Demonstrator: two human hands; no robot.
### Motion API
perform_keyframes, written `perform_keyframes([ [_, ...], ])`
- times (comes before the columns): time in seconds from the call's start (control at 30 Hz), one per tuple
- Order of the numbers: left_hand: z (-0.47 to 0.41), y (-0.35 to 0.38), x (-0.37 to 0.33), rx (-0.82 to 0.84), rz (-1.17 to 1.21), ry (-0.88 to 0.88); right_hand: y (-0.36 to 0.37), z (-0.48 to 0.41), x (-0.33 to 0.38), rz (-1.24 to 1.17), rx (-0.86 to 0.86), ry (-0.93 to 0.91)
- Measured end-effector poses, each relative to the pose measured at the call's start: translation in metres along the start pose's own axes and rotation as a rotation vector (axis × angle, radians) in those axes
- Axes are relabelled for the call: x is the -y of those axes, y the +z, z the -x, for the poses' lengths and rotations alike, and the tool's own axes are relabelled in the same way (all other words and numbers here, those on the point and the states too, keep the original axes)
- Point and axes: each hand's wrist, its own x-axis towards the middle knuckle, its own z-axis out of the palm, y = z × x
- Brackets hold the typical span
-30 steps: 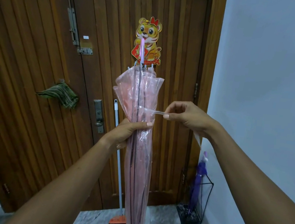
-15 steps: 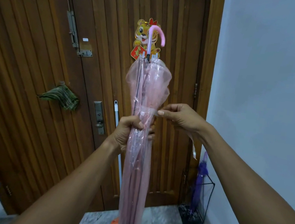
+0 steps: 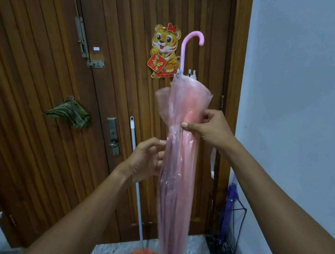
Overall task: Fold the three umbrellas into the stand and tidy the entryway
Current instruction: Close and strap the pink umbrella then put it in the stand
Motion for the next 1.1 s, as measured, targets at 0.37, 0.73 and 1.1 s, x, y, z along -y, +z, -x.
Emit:
perform_keyframes([
  [0.37, -0.026, 0.022, 0.017, -0.664, -0.270, 0.132, 0.001, -0.006, 0.018, 0.423, 0.088, 0.001],
  [0.73, -0.008, 0.023, 0.002, 0.017, 0.388, 0.051, -0.009, 0.004, -0.006, -0.053, 0.317, 0.201],
  [1.1, -0.009, 0.005, 0.003, -0.132, -0.136, -0.029, 0.011, -0.004, -0.015, 0.132, 0.098, 0.124],
])
